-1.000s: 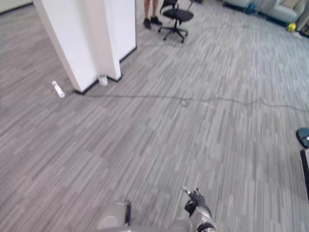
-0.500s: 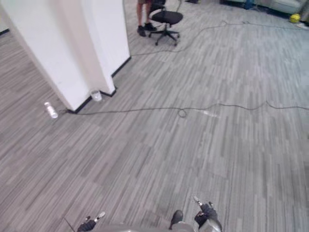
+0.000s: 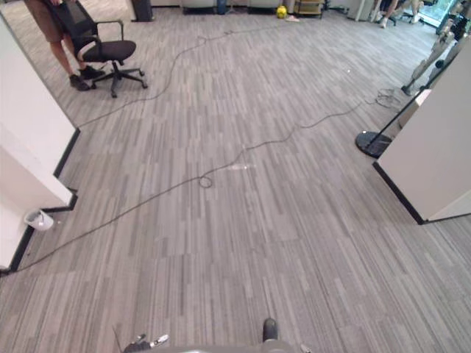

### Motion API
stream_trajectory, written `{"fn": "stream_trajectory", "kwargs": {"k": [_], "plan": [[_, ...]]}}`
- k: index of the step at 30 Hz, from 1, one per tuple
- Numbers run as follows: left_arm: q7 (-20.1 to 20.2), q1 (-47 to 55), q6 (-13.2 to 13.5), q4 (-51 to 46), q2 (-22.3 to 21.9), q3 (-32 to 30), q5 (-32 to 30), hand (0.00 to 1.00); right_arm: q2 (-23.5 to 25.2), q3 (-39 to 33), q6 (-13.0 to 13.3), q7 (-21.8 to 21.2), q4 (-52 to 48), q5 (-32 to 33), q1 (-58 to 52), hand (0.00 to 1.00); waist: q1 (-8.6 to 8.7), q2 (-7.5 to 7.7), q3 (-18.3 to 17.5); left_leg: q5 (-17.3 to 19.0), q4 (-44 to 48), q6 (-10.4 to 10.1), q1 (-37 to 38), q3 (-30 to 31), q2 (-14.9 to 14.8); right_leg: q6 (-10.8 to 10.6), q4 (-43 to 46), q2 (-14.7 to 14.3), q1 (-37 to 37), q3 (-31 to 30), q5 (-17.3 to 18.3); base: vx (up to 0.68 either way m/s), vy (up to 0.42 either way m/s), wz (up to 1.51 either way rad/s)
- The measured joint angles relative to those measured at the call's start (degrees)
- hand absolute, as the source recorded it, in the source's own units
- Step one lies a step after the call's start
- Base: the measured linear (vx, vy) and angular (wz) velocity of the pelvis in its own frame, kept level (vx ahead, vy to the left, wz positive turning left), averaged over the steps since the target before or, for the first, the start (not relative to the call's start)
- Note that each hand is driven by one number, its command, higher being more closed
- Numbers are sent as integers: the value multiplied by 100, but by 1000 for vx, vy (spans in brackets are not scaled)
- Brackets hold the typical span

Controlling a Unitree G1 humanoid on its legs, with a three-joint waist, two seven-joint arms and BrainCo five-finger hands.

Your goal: Organize washtable

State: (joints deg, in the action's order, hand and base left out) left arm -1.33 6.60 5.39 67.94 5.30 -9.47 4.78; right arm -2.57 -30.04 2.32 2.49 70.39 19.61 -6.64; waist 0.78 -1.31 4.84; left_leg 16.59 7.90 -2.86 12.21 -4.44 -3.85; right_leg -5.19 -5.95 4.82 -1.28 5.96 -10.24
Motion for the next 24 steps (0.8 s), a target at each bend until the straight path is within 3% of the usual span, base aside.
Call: {"fn": "stream_trajectory", "kwargs": {"k": [4,7,9,12,14,15,17,18,19,20,22,24], "plan": [[-4,133,22,-122,-53,-18,-24,0,-23,7,2,10,-34,-2,45,0,-23,-42,-14,-49,-201,74,-111,233,3,-27,-5,129,-13,380,51,-33,-24,50],[-12,388,12,-163,-56,-13,-29,0,-70,374,115,39,-259,3,214,0,-183,-61,-25,-71,-289,57,-136,189,-5,-42,-8,196,-79,551,103,-4,-8,1],[-13,452,6,-162,-61,-6,-28,0,-95,528,137,55,-262,2,375,0,-191,-74,-20,-86,-302,31,-143,166,-16,-35,-8,218,-105,701,78,49,-15,-7],[-23,457,1,-163,-122,41,-25,0,-161,770,168,71,-292,3,727,0,-283,-205,-18,-94,-279,21,-119,-72,-53,39,49,182,-236,1016,-89,89,-16,-30],[-27,340,-9,-162,-197,96,-28,0,-241,767,250,68,-459,5,885,0,-319,-367,178,-185,-219,-124,-40,-338,-71,167,1039,228,-707,1079,145,26,-11,-64],[-26,295,-6,-192,-166,235,-42,0,-265,743,287,84,-508,9,852,0,-285,-322,324,-221,-182,-160,15,-447,-32,278,1958,385,-1066,1122,470,-33,-7,-47],[-25,290,-8,-210,-119,277,-79,0,-226,637,252,118,-493,21,729,0,-218,-277,399,-223,-250,-159,251,-607,-6,197,2913,627,-1422,1131,787,54,-20,-27],[-28,238,-25,-191,-70,266,-99,0,-153,464,225,107,-534,136,692,0,-107,-250,520,-224,-382,-154,396,-660,-28,153,3502,844,-1740,1227,1281,134,-51,-12],[-31,208,-36,-184,-41,253,-99,0,-144,378,220,112,-537,144,689,0,-73,-177,556,-223,-440,-153,442,-679,-43,131,3565,933,-1835,1293,1355,136,-103,1],[-37,117,-52,-187,-11,220,-99,0,-130,283,209,111,-534,167,684,0,-16,-197,608,-220,-552,-154,526,-703,-132,103,3558,1029,-1951,1405,1366,94,-133,5],[-60,-15,-52,-217,4,79,-116,0,-44,8,208,120,-531,185,685,0,8,-144,744,-179,-820,-216,678,-821,-478,65,3261,1075,-2175,1621,1317,126,-201,5],[-112,-99,-59,-228,81,-304,-212,0,83,-188,185,124,-365,158,618,0,-6,140,819,-54,-953,-429,896,-1055,-772,-17,2614,1197,-2283,1908,1114,228,-354,-18]]}}
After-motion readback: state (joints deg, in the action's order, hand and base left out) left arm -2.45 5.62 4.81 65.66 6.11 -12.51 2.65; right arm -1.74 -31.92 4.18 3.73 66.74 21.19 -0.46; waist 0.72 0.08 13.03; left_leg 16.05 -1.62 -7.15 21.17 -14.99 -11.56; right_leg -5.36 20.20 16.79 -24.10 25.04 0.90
